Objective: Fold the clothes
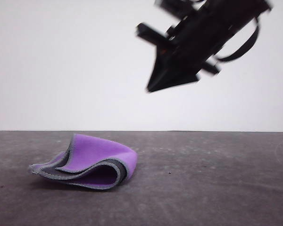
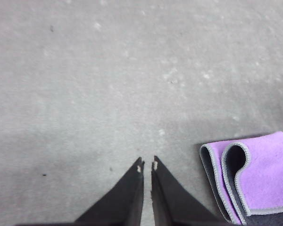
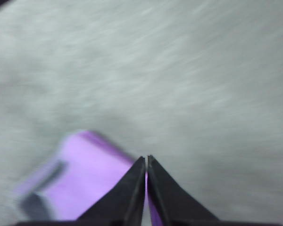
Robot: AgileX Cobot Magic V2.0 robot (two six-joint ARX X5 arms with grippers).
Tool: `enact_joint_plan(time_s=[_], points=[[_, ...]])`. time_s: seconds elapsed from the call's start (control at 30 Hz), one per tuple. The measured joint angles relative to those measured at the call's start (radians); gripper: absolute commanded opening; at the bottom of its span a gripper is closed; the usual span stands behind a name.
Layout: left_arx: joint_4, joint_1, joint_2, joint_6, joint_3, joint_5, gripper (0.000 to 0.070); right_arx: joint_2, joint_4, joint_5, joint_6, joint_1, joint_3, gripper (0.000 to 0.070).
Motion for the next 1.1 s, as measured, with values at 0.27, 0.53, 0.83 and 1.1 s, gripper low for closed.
enact_joint_plan(time_s=[0.27,0.53,0.83,1.1], points=[[-0.019,0.018,-0.134,0.004,0.000,-0.001,0.0010,-0.227,-0.162,0.184,-0.145,-0.081,0.000,0.0000],[-0.102,0.022,-0.245,0.011,0.000,-0.002,0.0010,-0.482,-0.248,0.211,-0.228,-0.163,-0.020,0.0000],[-0.129,0.022,-0.323,0.011,0.000,-0.002,0.0010,-0.809,-0.254,0.209,-0.244,-0.268,-0.226,0.0000],[-0.129,0.022,-0.415,0.022,0.000,0.000,0.0010,-1.139,-0.254,0.212,-0.193,-0.283,-0.421,0.0000]])
